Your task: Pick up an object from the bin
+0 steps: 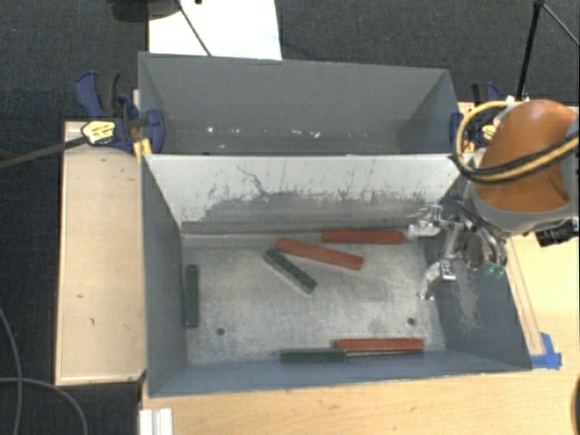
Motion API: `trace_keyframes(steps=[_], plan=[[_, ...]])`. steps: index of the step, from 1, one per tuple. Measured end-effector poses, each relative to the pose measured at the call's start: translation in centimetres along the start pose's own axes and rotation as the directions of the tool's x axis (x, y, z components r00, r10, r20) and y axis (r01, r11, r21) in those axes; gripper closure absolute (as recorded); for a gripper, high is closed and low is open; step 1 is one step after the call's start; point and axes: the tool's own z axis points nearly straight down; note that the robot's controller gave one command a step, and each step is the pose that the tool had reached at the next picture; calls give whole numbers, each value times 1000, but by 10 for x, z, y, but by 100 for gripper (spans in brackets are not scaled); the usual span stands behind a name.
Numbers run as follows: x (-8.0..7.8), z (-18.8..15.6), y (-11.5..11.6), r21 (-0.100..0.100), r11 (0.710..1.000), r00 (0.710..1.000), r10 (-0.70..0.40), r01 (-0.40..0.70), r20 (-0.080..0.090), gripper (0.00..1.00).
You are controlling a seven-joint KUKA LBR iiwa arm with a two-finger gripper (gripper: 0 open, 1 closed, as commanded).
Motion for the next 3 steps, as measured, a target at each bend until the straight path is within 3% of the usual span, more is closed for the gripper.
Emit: trace_keyframes(steps=[1, 2, 3], plan=[[-1, 11, 45, -2, 1000, 1000, 28, -28, 3, 0], [-32, 66, 36, -3, 997, 997, 74, -74, 8, 0], [-38, 83, 36, -1, 995, 995, 100, -100, 0, 100]])
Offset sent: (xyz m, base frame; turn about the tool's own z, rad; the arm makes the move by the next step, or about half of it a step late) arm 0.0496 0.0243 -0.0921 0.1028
